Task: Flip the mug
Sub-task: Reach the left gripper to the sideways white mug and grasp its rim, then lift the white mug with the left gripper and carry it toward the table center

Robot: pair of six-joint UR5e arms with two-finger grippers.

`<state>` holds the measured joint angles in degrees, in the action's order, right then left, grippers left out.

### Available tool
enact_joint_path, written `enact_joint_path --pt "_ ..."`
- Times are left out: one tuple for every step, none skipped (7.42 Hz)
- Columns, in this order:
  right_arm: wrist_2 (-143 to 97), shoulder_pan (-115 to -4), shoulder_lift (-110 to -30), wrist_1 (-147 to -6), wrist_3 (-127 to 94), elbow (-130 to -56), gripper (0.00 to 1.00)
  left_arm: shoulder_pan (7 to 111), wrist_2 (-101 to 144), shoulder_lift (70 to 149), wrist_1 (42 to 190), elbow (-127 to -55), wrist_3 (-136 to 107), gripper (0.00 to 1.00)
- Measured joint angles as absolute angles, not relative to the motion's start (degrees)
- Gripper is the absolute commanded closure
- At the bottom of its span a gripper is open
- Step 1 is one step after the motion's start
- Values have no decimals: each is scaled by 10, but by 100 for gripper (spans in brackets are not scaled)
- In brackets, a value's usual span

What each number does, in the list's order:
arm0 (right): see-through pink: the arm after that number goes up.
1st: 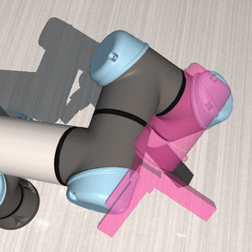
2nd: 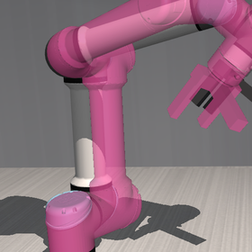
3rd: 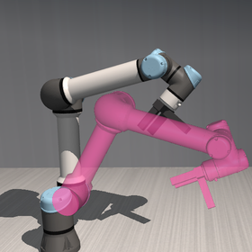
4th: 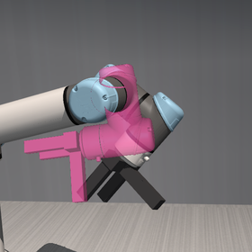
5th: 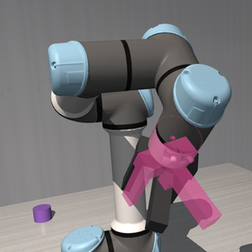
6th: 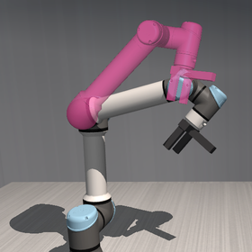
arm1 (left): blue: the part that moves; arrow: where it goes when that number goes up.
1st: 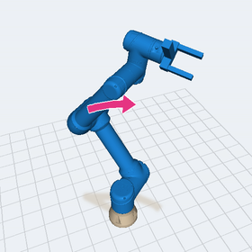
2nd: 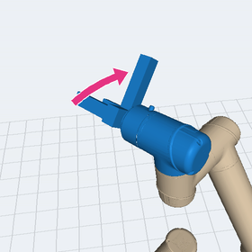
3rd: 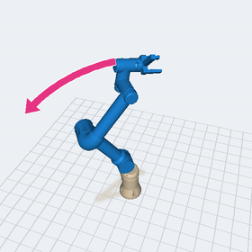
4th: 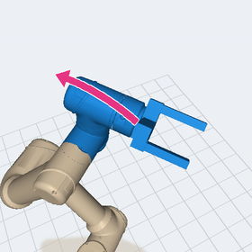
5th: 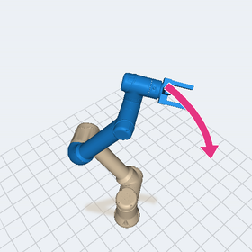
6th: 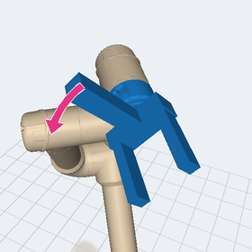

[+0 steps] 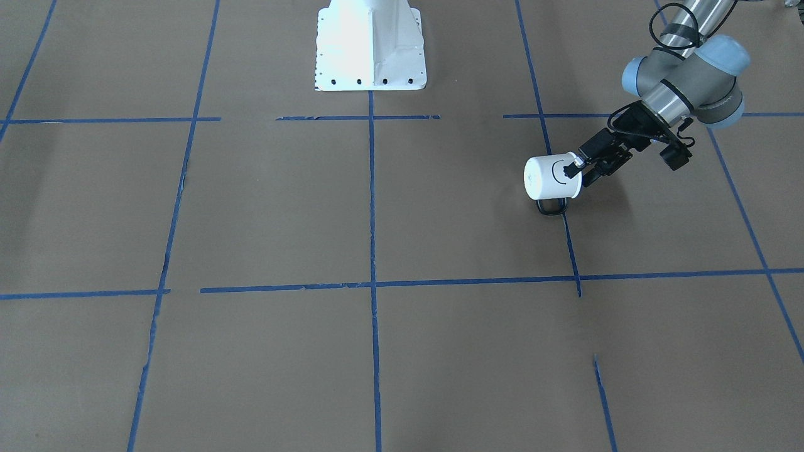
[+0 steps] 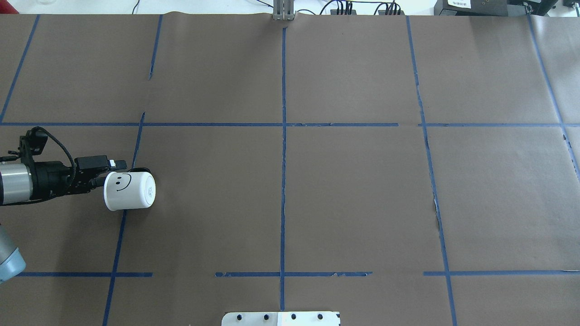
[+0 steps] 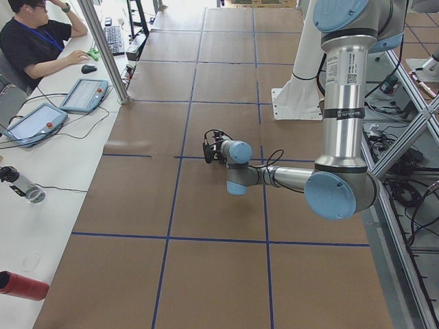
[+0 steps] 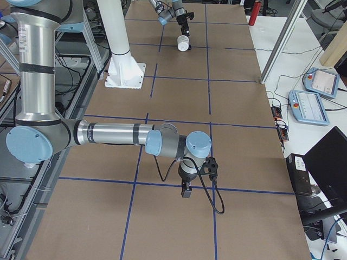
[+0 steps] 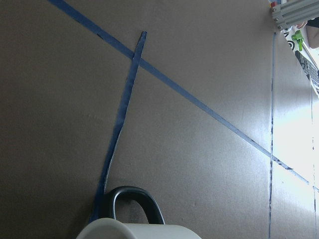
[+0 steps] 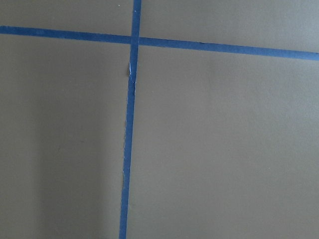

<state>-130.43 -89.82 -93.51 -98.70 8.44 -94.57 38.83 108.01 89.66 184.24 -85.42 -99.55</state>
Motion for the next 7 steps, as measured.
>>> enact_joint_path --pt "-1304 -898 -935 -987 84 -946 0 387 1080 905 1843 -847 -996 43" --pt "-1304 -898 -935 -987 84 -946 0 386 1081 911 1846 -842 -996 87" --pt "-1304 -898 -935 -987 84 -946 0 386 1090 917 1852 -842 -1001 100" --pt "-1304 -898 -935 -987 84 -946 0 386 1116 924 1857 -843 -1013 100" --pt "-1304 -898 -935 -987 84 -946 0 387 1146 935 1859 -845 -1028 100" --pt "-1304 -898 -935 -987 84 -946 0 391 1162 953 1860 -849 -1049 100" --pt "-1304 -898 -935 -987 84 -946 0 398 1174 976 1856 -855 -1069 100"
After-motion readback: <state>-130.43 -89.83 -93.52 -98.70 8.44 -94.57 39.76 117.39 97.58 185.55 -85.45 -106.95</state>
